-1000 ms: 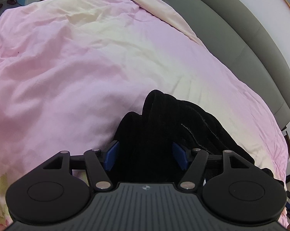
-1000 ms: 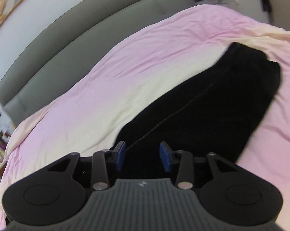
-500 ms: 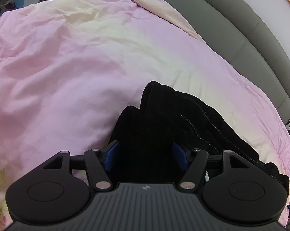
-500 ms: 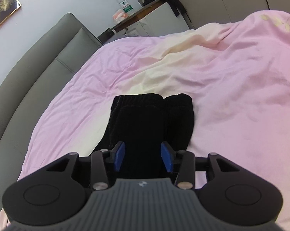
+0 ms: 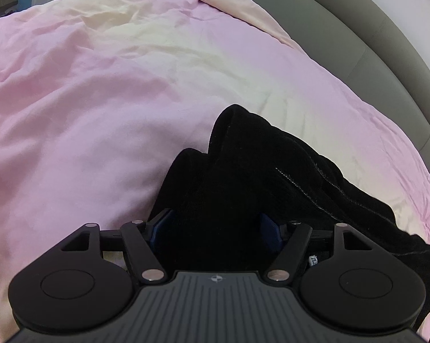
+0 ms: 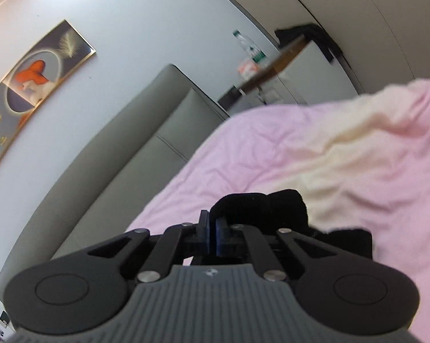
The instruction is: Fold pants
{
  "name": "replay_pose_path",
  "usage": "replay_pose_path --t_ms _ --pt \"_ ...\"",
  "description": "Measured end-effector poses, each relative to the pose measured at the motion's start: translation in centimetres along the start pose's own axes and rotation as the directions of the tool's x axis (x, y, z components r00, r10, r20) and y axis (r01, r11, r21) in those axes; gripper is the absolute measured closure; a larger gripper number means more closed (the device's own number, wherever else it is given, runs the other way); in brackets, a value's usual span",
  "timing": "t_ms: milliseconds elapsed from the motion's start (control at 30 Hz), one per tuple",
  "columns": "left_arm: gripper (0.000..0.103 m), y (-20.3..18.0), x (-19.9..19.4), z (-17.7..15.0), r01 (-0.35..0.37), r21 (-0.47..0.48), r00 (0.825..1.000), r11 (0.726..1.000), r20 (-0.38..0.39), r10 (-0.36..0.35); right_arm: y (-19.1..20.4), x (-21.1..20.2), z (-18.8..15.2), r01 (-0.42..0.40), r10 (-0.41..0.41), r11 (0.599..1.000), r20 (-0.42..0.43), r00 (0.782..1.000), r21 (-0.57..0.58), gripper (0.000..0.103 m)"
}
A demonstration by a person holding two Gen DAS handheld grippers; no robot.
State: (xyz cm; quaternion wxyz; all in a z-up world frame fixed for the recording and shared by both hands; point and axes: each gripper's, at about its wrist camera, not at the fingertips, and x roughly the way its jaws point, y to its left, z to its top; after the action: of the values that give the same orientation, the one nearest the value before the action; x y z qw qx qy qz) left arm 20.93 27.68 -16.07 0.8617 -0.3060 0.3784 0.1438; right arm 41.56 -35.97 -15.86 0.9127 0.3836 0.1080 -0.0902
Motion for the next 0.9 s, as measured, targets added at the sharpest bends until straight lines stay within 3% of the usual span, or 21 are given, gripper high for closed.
replay_pose_path --t_ms 67,100,133,167,200,233,333,433,500,567,633,700,800,900 --pt "0.023 -0.4 0.2 -0.2 -0.011 0.016 1.000 1.000 0.004 0.011 -0.7 0.6 0.4 0.046 -0.047 0.999 -0.025 0.999 -0.015 0.103" --pt "0.022 -0.5 0.1 -0.2 -0.021 0.027 1.000 0.999 0.010 0.021 -1.5 1.3 0.0 0.108 -0.109 0.994 -0.071 0.991 -0.022 0.103" --pt "0.022 -0.5 0.1 -0.2 -0.023 0.031 1.000 0.999 0.011 0.023 -2.5 2.3 -0.7 0.195 -0.197 0.980 -0.140 0.970 -0.030 0.102" --pt "0.022 -0.4 0.1 -0.2 -0.020 0.024 1.000 1.000 0.008 0.020 -3.5 3.2 -1.4 0.290 -0.293 0.956 -0.208 0.933 -0.044 0.091" --pt "0.022 -0.2 0.1 -0.1 -0.012 0.013 1.000 1.000 0.002 0.012 -4.5 3.7 -2.2 0.372 -0.375 0.926 -0.256 0.891 -0.059 0.092" --pt "0.022 0.0 0.1 -0.1 -0.006 0.003 1.000 1.000 -0.002 0.006 -5.2 3.4 -2.8 0.392 -0.392 0.918 -0.266 0.881 -0.055 0.092" --pt "0.023 0.1 0.0 0.0 0.001 -0.010 1.000 1.000 -0.011 -0.001 -6.0 1.3 -3.5 0.356 -0.346 0.934 -0.200 0.917 0.015 0.082" --pt "0.023 0.2 -0.2 0.0 0.002 -0.010 1.000 1.000 -0.013 -0.002 -5.5 0.0 -4.1 0.368 -0.361 0.930 -0.172 0.917 0.013 0.073" --pt "0.024 0.3 -0.2 0.1 0.007 -0.020 1.000 1.000 -0.019 -0.007 -4.6 -0.6 -4.4 0.391 -0.389 0.920 -0.146 0.910 -0.021 0.059" --pt "0.024 0.5 -0.2 0.2 0.013 -0.031 1.000 0.999 -0.027 -0.014 -4.4 -0.7 -4.7 0.378 -0.375 0.926 -0.182 0.909 -0.019 0.052" --pt "0.024 0.6 -0.2 0.2 0.018 -0.039 0.999 0.999 -0.032 -0.019 -4.6 -0.4 -5.2 0.372 -0.358 0.928 -0.240 0.902 0.010 0.053" --pt "0.023 0.5 -0.1 0.2 0.014 -0.035 0.999 0.999 -0.035 -0.016 -4.1 -1.2 -6.2 0.393 -0.377 0.919 -0.237 0.895 0.022 0.052" --pt "0.023 0.6 0.1 0.1 0.008 -0.042 0.999 0.999 -0.036 -0.009 -2.6 -3.1 -9.1 0.339 -0.319 0.941 -0.298 0.900 0.019 0.053" --pt "0.026 0.5 -0.4 0.0 0.017 -0.059 1.000 0.998 -0.020 -0.018 -0.7 -5.3 -13.3 0.280 -0.247 0.960 -0.418 0.874 0.017 0.053"
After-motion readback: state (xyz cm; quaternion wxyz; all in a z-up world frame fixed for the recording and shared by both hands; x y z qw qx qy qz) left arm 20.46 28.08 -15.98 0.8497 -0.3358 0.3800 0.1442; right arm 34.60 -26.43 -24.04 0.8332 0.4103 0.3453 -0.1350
